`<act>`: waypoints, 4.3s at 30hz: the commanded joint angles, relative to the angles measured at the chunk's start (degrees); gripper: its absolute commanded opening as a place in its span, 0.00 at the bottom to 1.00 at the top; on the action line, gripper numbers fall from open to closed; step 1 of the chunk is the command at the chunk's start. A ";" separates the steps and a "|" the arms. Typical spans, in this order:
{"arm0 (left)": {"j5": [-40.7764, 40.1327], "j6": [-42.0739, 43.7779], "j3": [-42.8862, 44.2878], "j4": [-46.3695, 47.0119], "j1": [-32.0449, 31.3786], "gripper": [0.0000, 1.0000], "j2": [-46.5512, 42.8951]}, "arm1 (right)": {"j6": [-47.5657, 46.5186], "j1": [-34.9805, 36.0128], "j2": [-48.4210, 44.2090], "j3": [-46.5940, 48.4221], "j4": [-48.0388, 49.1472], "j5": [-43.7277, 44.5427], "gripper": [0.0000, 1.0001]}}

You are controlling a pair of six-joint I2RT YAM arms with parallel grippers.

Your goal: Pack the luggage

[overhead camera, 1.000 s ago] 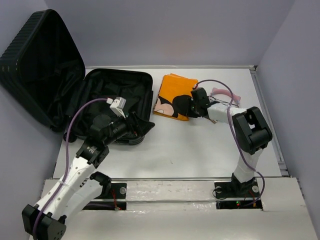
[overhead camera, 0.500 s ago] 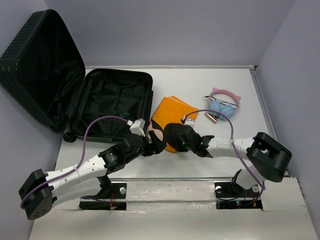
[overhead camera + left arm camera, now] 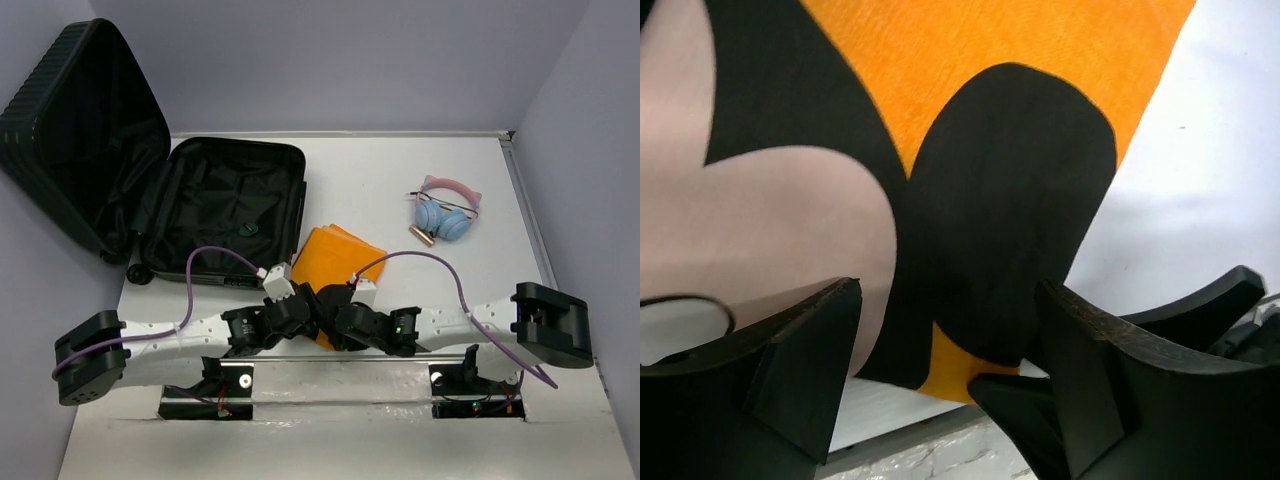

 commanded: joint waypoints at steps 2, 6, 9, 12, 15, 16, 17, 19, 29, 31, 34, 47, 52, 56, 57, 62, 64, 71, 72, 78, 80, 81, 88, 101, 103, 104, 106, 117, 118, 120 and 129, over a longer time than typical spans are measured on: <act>-10.75 -9.95 -0.50 -9.71 -3.46 0.82 -4.64 | 0.40 1.07 -4.82 0.57 -9.62 4.06 0.60; -12.68 -11.63 -0.14 -14.47 -3.73 0.82 -9.84 | -6.35 -2.78 -12.55 1.19 -11.47 3.55 0.60; -14.09 -12.07 0.99 -20.08 -3.73 0.82 -13.09 | -23.17 -15.50 -16.17 3.29 -11.13 -4.59 0.58; -15.06 -10.49 2.92 -22.64 -3.73 0.83 -15.29 | -38.07 -29.65 -13.46 11.53 -10.86 -14.54 0.69; -14.36 -8.56 4.51 -23.27 -3.73 0.83 -16.17 | -48.63 -42.76 -3.28 22.34 -10.95 -28.77 0.81; -13.92 -8.03 4.78 -23.36 -3.73 0.84 -16.43 | -50.22 -47.40 -0.20 24.98 -11.21 -31.15 0.84; -13.39 -7.59 4.87 -23.62 -3.73 0.84 -16.78 | -53.89 -49.10 6.53 30.40 -11.73 -36.22 0.88; -11.73 -7.06 4.43 -23.80 -3.73 0.85 -17.49 | -56.90 -51.13 12.89 35.61 -14.71 -39.25 0.91; -6.01 -2.49 4.60 -25.29 -3.47 0.94 -19.34 | -68.42 -50.35 35.24 52.17 -27.29 -40.76 0.98; -5.74 -2.14 4.95 -25.82 -3.47 0.95 -19.42 | -68.60 -48.69 35.77 51.46 -27.30 -40.93 0.99; -5.66 -2.31 4.25 -26.52 -3.47 0.95 -20.56 | -68.43 -45.96 36.74 49.97 -27.30 -40.06 0.99; -4.25 -4.17 0.82 -26.18 -3.47 0.94 -25.67 | -57.81 -40.50 38.24 44.17 -27.47 -18.10 0.23; -2.06 -2.76 0.03 -20.64 -3.47 0.94 -21.81 | -53.14 -44.35 34.82 41.71 -24.41 -18.17 0.07; -2.49 -2.05 -0.05 -16.69 -3.47 0.94 -17.14 | -51.29 -48.32 30.60 37.58 -21.94 -18.17 0.07; -3.01 -1.62 0.21 -15.02 -3.47 0.94 -15.40 | -50.77 -48.93 28.76 35.22 -21.50 -17.65 0.07; -7.32 -1.00 1.79 -11.58 -2.16 0.98 -9.68 | -48.83 -51.57 21.99 28.27 -18.86 -17.11 0.07; -7.59 0.14 1.97 -8.69 -0.58 0.98 -8.27 | -48.74 -51.57 19.53 27.12 -18.77 -17.64 0.07; -1.79 7.61 2.31 1.68 7.95 0.92 3.31 | -48.56 -51.57 19.34 24.83 -18.51 -18.61 0.07; -1.79 7.70 3.36 2.13 7.96 0.89 4.64 | -48.48 -51.57 19.08 24.74 -18.42 -18.70 0.07; -0.82 9.55 6.97 3.71 7.96 0.79 14.49 | -47.95 -51.57 18.02 23.95 -16.93 -21.59 0.07; -0.29 9.81 7.68 4.94 7.87 0.64 16.35 | -47.60 -51.57 17.76 23.51 -16.22 -22.30 0.07; -0.21 9.81 7.94 5.73 7.87 0.57 17.83 | -47.42 -51.57 17.41 23.25 -15.96 -22.65 0.07; 1.03 11.92 10.66 6.88 6.73 0.06 17.94 | -46.46 -51.57 15.47 22.28 -14.99 -21.16 0.07; 8.93 28.53 38.77 -0.15 19.28 0.06 12.39 | -45.05 -51.57 -1.93 28.42 -18.77 -21.95 0.07; 11.82 29.67 43.68 -1.73 24.18 0.06 12.39 | -45.05 -51.57 -1.58 34.63 -19.47 -23.52 0.07; 12.36 30.02 45.45 -2.00 26.04 0.06 12.39 | -45.05 -51.57 -0.97 37.11 -19.65 -24.31 0.07; 13.58 30.82 49.93 -6.21 29.91 0.06 12.22 | -44.52 -50.88 2.52 42.21 -19.39 -26.86 0.07; 20.45 34.60 46.10 -13.87 65.06 0.06 5.11 | -37.85 -43.85 33.20 85.79 -13.50 -36.80 0.07; 20.01 35.29 44.52 -14.04 67.00 0.06 4.75 | -35.67 -43.84 39.66 93.48 -13.41 -37.41 0.07; 19.57 35.83 40.39 -14.39 74.55 0.18 5.71 | -33.11 -42.62 49.89 101.34 -13.06 -40.40 0.07; 26.25 40.92 35.63 -13.60 83.89 0.99 2.73 | -33.44 -41.82 60.39 110.62 -13.76 -38.56 1.00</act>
